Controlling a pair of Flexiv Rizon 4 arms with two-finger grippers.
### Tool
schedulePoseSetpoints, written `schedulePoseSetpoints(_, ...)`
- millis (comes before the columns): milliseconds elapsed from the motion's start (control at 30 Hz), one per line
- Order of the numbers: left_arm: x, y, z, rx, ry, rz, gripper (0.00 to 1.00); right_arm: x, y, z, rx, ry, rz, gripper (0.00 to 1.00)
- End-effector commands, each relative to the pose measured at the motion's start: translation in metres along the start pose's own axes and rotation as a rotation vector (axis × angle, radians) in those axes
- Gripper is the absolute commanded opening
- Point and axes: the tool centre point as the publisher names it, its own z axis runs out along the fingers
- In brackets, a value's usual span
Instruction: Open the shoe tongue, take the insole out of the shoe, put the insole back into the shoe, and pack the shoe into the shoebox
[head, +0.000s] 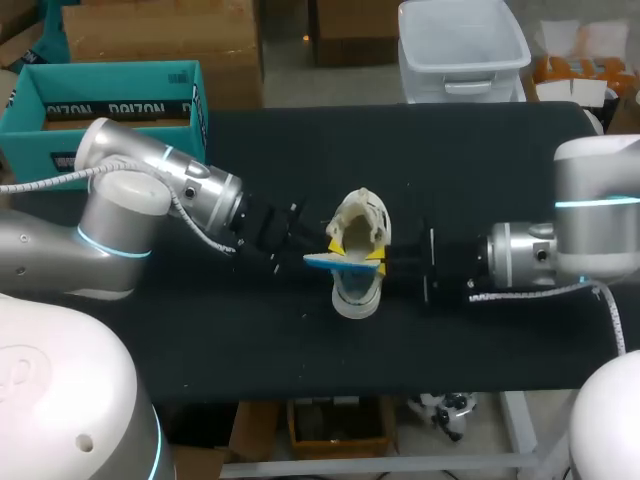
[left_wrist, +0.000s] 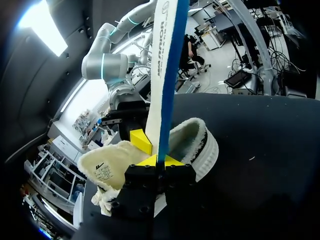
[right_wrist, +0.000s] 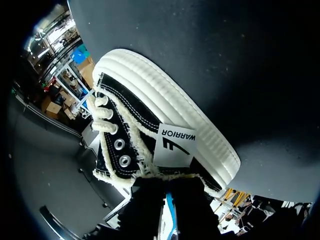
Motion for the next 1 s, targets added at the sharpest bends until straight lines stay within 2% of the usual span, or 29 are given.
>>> schedulePoseSetpoints(33, 0.000, 0.003, 0.006, 0.002, -0.009, 0.001, 0.00, -0.001, -0.009, 0.005, -0.004, 0.000, 0.001, 0.38)
schedulePoseSetpoints(100, 0.000, 0.002, 0.005, 0.002, -0.012, 0.002, 0.00, -0.001, -0.014, 0.004, -0.014, -0.001, 0.001, 0.44)
schedulePoseSetpoints(300, 0.001, 0.000, 0.003, 0.000, -0.020, 0.002, 0.00, -0.006, -0.033, -0.002, -0.055, -0.008, 0.004, 0.44)
schedulePoseSetpoints(433, 0.002, -0.002, 0.001, 0.000, -0.027, 0.002, 0.00, -0.012, -0.043, -0.007, -0.075, -0.004, 0.008, 0.37)
schedulePoseSetpoints(633, 0.002, -0.005, 0.002, -0.001, -0.029, 0.003, 0.00, -0.016, -0.047, -0.009, -0.083, -0.006, 0.011, 0.29)
schedulePoseSetpoints(700, 0.001, -0.005, 0.002, -0.002, -0.030, 0.004, 0.00, -0.017, -0.047, -0.010, -0.085, -0.009, 0.015, 0.18)
schedulePoseSetpoints(767, 0.001, -0.006, 0.002, -0.003, -0.032, 0.004, 0.00, -0.018, -0.046, -0.010, -0.085, -0.010, 0.018, 0.00)
schedulePoseSetpoints(967, 0.001, -0.009, 0.000, -0.001, -0.035, 0.006, 0.00, -0.020, -0.037, -0.007, -0.061, -0.020, 0.025, 0.00)
schedulePoseSetpoints(1000, 0.001, -0.011, -0.001, 0.007, -0.035, 0.007, 0.09, -0.020, -0.037, -0.007, -0.056, -0.017, 0.016, 0.00)
